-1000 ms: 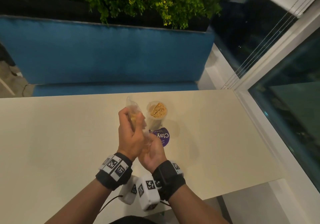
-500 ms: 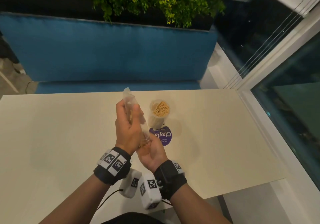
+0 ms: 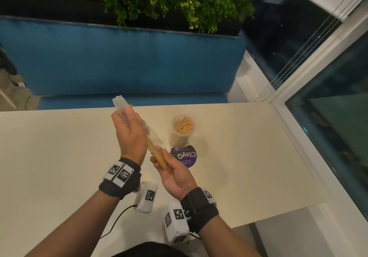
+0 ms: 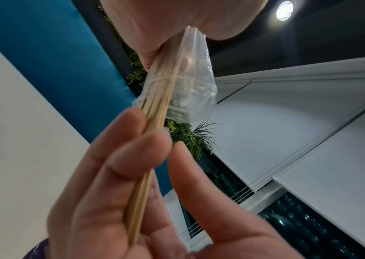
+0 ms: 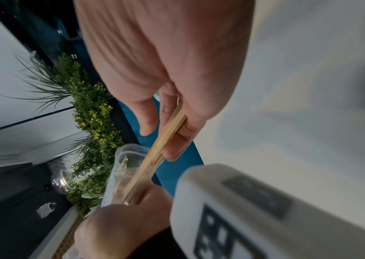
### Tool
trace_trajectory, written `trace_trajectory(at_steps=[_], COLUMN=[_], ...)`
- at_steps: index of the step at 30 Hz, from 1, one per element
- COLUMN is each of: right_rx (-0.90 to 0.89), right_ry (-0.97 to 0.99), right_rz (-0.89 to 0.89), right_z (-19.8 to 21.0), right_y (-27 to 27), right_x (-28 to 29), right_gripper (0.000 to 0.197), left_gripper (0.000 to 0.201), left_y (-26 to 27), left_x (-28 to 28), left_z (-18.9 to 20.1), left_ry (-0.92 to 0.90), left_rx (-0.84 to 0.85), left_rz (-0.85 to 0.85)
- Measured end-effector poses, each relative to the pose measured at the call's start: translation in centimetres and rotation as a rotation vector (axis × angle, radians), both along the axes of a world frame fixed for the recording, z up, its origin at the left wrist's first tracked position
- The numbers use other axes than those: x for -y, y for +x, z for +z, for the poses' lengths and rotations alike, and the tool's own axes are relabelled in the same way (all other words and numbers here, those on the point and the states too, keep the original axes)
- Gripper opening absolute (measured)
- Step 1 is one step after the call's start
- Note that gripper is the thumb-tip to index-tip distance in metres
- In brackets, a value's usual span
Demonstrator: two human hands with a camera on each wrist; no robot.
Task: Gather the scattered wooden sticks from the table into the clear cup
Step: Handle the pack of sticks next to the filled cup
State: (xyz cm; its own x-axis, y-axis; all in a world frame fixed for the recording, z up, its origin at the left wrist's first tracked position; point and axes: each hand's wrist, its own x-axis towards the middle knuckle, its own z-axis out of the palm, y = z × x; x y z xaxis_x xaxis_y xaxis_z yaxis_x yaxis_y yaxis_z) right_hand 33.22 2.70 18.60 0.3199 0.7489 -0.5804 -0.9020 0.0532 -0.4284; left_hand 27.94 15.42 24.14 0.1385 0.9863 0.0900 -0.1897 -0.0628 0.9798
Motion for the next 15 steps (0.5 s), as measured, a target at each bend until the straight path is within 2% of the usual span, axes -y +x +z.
trace_trajectory(at_steps=[9,15], right_rx=[0.060,0.070], right_ry=[-0.032,-0.093], right_rz=[-0.054,-0.074], right_z=[0.1,-1.4], right_y=[-0.5,0.5], right_x=[0.0,1.0], right_gripper=[0.016,0.025], left_gripper=[0.021,0.029], left_y=[0.5,-0.3], left_x=[0.0,-2.4], left_z=[-0.7,-1.3], left_ry=[-0.048,-0.141], left_rx=[0.031,-0.049], left_rz=[-0.028,0.082])
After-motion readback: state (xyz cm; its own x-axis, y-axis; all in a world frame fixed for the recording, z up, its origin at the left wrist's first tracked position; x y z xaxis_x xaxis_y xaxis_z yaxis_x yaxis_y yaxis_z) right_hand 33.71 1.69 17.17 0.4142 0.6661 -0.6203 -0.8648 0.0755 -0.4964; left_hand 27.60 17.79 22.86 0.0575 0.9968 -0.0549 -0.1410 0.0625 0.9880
